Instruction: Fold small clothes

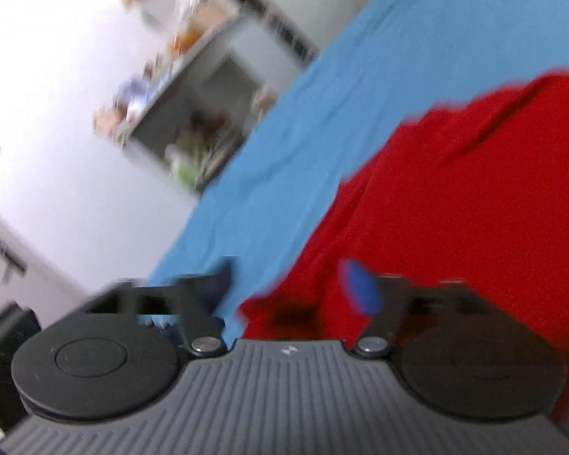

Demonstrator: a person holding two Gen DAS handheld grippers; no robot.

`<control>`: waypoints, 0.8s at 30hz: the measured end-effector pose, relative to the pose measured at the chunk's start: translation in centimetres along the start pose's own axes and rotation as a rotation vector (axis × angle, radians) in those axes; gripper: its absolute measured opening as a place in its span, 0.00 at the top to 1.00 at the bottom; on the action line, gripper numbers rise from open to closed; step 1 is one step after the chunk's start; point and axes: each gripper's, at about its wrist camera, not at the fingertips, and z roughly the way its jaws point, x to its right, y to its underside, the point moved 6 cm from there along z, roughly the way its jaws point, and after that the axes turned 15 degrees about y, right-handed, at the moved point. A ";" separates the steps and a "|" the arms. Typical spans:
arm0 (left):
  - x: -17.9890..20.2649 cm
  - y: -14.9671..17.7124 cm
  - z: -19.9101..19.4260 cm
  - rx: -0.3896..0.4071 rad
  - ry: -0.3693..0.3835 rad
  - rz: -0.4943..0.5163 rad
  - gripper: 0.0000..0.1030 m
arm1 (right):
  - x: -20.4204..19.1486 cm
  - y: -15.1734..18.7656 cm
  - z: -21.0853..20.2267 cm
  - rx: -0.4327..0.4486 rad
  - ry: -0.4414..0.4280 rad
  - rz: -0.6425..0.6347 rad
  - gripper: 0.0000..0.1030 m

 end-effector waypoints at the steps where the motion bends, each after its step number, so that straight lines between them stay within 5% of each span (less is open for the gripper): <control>1: -0.2 -0.2 0.3 0.003 0.020 -0.022 0.01 | 0.7 -0.2 -1.5 0.034 0.023 0.015 0.08; 5: -1.4 -0.5 1.6 -0.009 0.036 -0.125 0.13 | 3.9 0.9 -6.1 0.138 0.213 0.021 0.08; 12: -3.0 0.0 1.3 0.007 0.014 -0.242 0.18 | 4.8 7.5 -7.6 0.119 0.401 -0.049 0.08; 17: -3.4 -0.1 1.1 0.013 0.018 -0.272 0.54 | 3.7 9.5 -5.3 0.096 0.452 -0.112 0.08; 21: -3.2 -0.8 2.1 0.008 0.022 -0.247 0.56 | 3.5 10.0 -4.6 0.091 0.462 -0.143 0.08; 22: -3.3 -1.0 2.5 0.006 0.026 -0.249 0.63 | 3.5 10.1 -4.4 0.091 0.468 -0.151 0.08; 23: -3.3 -1.2 2.9 0.007 0.026 -0.248 0.89 | 3.5 10.1 -4.4 0.090 0.473 -0.158 0.08; 24: -3.4 -1.6 3.1 0.011 0.020 -0.242 0.93 | 3.5 10.2 -4.4 0.089 0.478 -0.168 0.08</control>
